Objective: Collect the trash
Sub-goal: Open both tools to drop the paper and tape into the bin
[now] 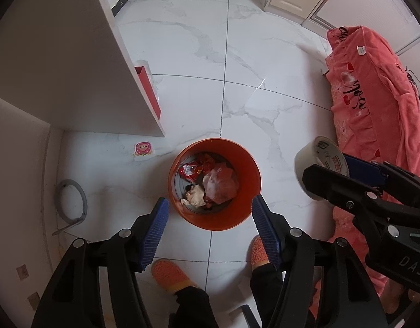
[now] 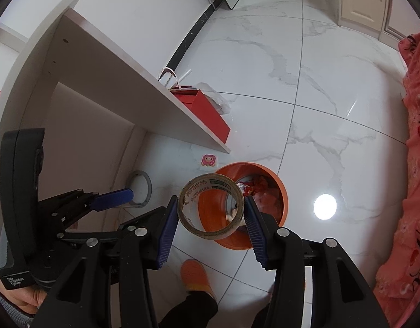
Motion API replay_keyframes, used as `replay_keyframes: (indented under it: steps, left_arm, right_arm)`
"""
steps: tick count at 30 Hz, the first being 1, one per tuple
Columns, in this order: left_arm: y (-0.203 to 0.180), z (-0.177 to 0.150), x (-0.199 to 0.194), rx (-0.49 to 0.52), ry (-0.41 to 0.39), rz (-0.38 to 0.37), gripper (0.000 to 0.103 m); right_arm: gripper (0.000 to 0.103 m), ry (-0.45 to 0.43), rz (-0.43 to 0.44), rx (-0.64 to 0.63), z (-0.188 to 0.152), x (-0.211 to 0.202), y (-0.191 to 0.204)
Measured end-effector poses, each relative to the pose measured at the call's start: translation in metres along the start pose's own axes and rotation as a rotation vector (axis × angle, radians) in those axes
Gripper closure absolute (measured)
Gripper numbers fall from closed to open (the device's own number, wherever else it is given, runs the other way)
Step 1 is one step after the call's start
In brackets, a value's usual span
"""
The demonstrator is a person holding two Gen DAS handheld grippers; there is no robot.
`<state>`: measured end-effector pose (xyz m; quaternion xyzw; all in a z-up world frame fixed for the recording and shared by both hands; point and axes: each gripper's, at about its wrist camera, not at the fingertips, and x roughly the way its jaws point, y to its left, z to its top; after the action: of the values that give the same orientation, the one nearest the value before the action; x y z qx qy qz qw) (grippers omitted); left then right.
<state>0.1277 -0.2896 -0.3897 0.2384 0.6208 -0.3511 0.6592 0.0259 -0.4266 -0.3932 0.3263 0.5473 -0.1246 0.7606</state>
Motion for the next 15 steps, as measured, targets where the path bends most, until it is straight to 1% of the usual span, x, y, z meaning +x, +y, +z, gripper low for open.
replay_keyframes:
  steps: [2,3,15]
  left_arm:
    - [0.001,-0.001,0.000,0.002,0.007,0.004,0.039]
    - [0.001,-0.001,0.000,0.002,0.007,0.006,0.039]
    - [0.007,-0.003,-0.015,-0.014,-0.009,0.011,0.039]
  right_arm:
    - [0.047,-0.002,-0.002,0.002,0.000,0.000,0.002]
    - [0.046,-0.005,0.000,0.000,0.001,0.000,0.003]
    - [0.046,-0.006,-0.001,-0.023,0.002,-0.015,0.018]
